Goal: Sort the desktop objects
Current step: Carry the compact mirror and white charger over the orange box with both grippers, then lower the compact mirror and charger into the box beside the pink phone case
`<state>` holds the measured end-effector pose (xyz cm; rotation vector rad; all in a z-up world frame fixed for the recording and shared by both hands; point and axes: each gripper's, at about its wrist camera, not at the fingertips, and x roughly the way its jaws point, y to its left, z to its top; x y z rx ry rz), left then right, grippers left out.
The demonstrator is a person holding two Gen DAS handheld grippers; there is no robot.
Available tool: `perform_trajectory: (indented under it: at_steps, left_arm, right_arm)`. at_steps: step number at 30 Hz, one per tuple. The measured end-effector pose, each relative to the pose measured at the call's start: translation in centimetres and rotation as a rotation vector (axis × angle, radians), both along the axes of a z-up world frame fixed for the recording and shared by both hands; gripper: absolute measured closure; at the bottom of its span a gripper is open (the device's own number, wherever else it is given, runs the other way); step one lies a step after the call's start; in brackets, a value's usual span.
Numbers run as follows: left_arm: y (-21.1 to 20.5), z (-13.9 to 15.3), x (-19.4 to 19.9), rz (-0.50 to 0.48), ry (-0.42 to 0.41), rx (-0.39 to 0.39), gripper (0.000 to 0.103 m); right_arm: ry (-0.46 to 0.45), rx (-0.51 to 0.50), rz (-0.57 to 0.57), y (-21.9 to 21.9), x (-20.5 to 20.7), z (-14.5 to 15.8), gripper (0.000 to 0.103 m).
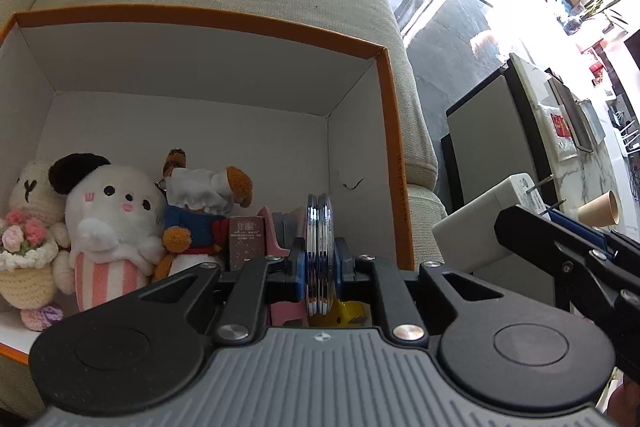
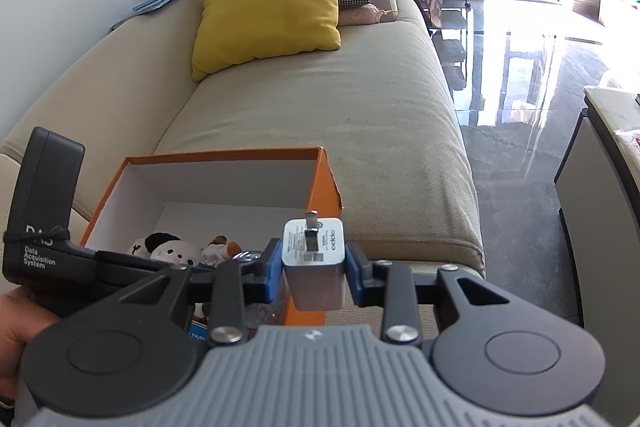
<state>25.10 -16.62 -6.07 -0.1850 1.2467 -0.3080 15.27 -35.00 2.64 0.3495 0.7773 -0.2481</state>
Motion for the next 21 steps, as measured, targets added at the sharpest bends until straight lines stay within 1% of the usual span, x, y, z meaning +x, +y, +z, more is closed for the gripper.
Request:
perform_trajectory:
  at_steps: [4,9,13,15,16,18,21]
  left_arm:
    - [-0.2,0.1,-0.6,-0.020,-0.005,0.015,0.088]
    - [-0.4,0.1,-1.1,-0.043,-0.009,0.020,0.088]
    - [-1.4,-0.1,-1.8,-0.122,-0.037,0.044,0.088]
    - [-1.8,-0.9,-2.6,-0.182,-0.024,0.062,0.088]
    - [-1.9,-1.4,-3.0,-0.196,-0.031,0.069,0.088]
    - [-1.7,-1.8,-3.6,-0.205,-0.061,0.094,0.088]
    - [-1.3,-1.9,-3.9,-0.193,-0.068,0.078,0.088]
  right_arm:
    - [-0.017,0.015,0.021,0.4,0.1,0.5,0.068]
    - [-0.028,0.087,0.047,0.9,0.9,0.6,0.068]
    - [-0.006,0.112,0.056,0.7,2.3,-0.1,0.068]
    - [0.008,0.120,0.087,0.6,2.9,-0.3,0.068]
    - [0.015,0.126,0.105,0.6,3.3,-0.4,0.068]
    - [0.041,0.118,0.144,0.7,4.0,-0.6,0.068]
    - [0.099,0.047,0.225,1.1,5.3,-0.8,0.068]
